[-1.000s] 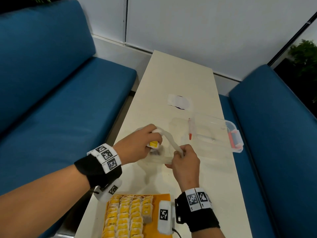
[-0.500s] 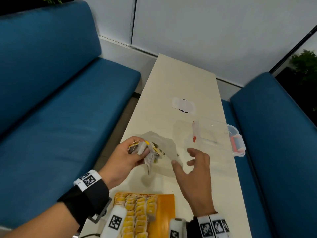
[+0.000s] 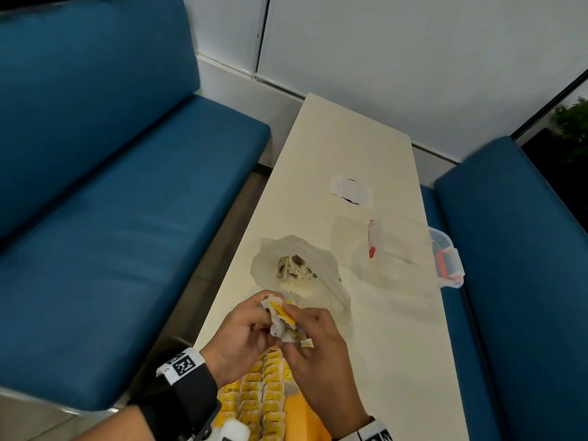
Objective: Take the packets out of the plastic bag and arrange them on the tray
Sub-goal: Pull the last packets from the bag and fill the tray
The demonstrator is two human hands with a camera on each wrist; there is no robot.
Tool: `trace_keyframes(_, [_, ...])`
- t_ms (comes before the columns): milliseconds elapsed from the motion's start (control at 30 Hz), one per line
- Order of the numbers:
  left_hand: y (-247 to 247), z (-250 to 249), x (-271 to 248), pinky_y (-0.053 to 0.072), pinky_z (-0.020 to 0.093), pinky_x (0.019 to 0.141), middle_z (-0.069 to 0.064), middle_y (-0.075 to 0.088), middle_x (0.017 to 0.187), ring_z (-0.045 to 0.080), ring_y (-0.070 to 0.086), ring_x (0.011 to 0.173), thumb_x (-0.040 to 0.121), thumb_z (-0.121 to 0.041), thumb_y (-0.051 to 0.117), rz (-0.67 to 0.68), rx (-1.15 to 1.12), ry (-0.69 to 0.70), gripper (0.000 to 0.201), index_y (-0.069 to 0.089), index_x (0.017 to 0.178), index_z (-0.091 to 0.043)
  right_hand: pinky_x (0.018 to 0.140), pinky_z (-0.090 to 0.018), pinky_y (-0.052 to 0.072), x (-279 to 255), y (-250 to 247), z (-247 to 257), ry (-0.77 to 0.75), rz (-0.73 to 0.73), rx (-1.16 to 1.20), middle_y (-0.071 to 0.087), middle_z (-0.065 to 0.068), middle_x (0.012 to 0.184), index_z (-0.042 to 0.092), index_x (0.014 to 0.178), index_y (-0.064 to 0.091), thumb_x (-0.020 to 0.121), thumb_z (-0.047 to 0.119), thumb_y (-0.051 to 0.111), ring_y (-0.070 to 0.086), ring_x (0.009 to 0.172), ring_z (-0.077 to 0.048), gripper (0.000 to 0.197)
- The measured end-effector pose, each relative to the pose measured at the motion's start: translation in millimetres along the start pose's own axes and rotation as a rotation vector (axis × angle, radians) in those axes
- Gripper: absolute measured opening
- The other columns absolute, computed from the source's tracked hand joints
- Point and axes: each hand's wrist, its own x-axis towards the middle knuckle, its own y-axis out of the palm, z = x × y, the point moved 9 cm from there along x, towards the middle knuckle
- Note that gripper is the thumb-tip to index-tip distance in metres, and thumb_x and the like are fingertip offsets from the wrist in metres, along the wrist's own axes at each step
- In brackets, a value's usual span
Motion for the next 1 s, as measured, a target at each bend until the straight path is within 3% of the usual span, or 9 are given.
trace_keyframes(100, [1, 1, -5, 0.057, 0.048, 0.076, 0.027, 0.057, 0.094, 0.040, 0.062, 0.081, 0.071, -0.023, 0.069, -0.026, -0.131, -0.013, 0.043, 0.063, 0.103, 0.006, 0.075, -0.028, 0.058, -3, 6, -3, -0.012, 0.013, -0.079, 0.048, 0.017, 0.111, 0.051, 0.132, 0.056, 0.088, 0.016, 0.064, 0.057, 0.104, -0.002, 0.056])
trace_keyframes(200, [-10, 11, -5, 0.059, 0.043, 0.080, 0.025, 0.064, 0.104, 0.035, 0.067, 0.091, 0.095, -0.047, 0.053, -0.130, -0.144, -0.073, 0.059, 0.065, 0.117, 0.006, 0.078, -0.016, 0.053, -4, 11, -1, -0.045, 0.033, -0.162, 0.047, 0.016, 0.113, 0.047, 0.134, 0.055, 0.089, 0.025, 0.059, 0.054, 0.102, 0.004, 0.050])
trace_keyframes(300, [-20, 19, -4, 0.055, 0.045, 0.092, 0.022, 0.067, 0.105, 0.036, 0.067, 0.099, 0.095, -0.049, 0.057, -0.191, -0.071, -0.123, 0.052, 0.070, 0.114, -0.002, 0.076, 0.000, 0.039, -6, 18, 4, -0.078, 0.082, -0.275, 0.046, 0.010, 0.117, 0.039, 0.137, 0.056, 0.094, 0.021, 0.058, 0.047, 0.098, 0.016, 0.046])
trace_keyframes(367, [-21, 18, -4, 0.055, 0.043, 0.086, 0.019, 0.069, 0.108, 0.032, 0.066, 0.097, 0.097, -0.043, 0.057, -0.214, -0.013, -0.119, 0.040, 0.070, 0.109, -0.007, 0.074, 0.001, 0.037, -7, 21, 5, -0.088, 0.107, -0.334, 0.044, 0.009, 0.121, 0.037, 0.138, 0.055, 0.096, 0.022, 0.056, 0.045, 0.096, 0.012, 0.045])
trace_keyframes(467, [-25, 14, -4, 0.058, 0.036, 0.072, 0.016, 0.072, 0.121, 0.030, 0.069, 0.098, 0.100, -0.031, 0.054, -0.271, 0.006, -0.095, 0.026, 0.068, 0.114, -0.014, 0.071, 0.001, 0.035, -7, 24, 7, -0.106, 0.132, -0.399, 0.042, 0.009, 0.125, 0.036, 0.139, 0.053, 0.097, 0.026, 0.050, 0.045, 0.093, 0.005, 0.043])
trace_keyframes(567, [-28, 15, -5, 0.059, 0.038, 0.075, 0.014, 0.074, 0.120, 0.032, 0.072, 0.104, 0.100, -0.030, 0.054, -0.285, -0.017, -0.125, 0.030, 0.072, 0.124, -0.029, 0.068, -0.002, 0.035, -7, 26, 10, -0.137, 0.151, -0.463, 0.042, 0.009, 0.125, 0.035, 0.138, 0.052, 0.097, 0.028, 0.045, 0.050, 0.088, 0.001, 0.042])
trace_keyframes(700, [-20, 18, -6, 0.058, 0.037, 0.074, 0.019, 0.071, 0.102, 0.031, 0.069, 0.087, 0.078, -0.032, 0.070, -0.231, -0.065, -0.211, 0.043, 0.077, 0.115, -0.011, 0.065, -0.008, 0.040, -6, 31, 11, -0.139, 0.170, -0.499, 0.040, 0.011, 0.120, 0.034, 0.136, 0.053, 0.097, 0.030, 0.041, 0.058, 0.089, -0.006, 0.041])
trace_keyframes(833, [-22, 25, -9, 0.060, 0.035, 0.061, 0.019, 0.070, 0.095, 0.029, 0.071, 0.074, 0.094, -0.037, 0.059, -0.221, -0.177, -0.239, 0.043, 0.074, 0.118, -0.005, 0.063, -0.007, 0.039, -7, 35, 18, -0.157, 0.189, -0.494, 0.045, 0.011, 0.113, 0.032, 0.131, 0.054, 0.094, 0.031, 0.041, 0.059, 0.086, -0.006, 0.040])
trace_keyframes(1000, [-28, 33, -15, 0.057, 0.037, 0.065, 0.017, 0.067, 0.099, 0.028, 0.066, 0.078, 0.092, -0.045, 0.061, -0.190, -0.144, -0.277, 0.047, 0.073, 0.117, -0.008, 0.068, -0.023, 0.055, -8, 43, 11, -0.169, 0.243, -0.526, 0.053, 0.005, 0.110, 0.028, 0.132, 0.055, 0.090, 0.024, 0.043, 0.062, 0.094, -0.014, 0.044])
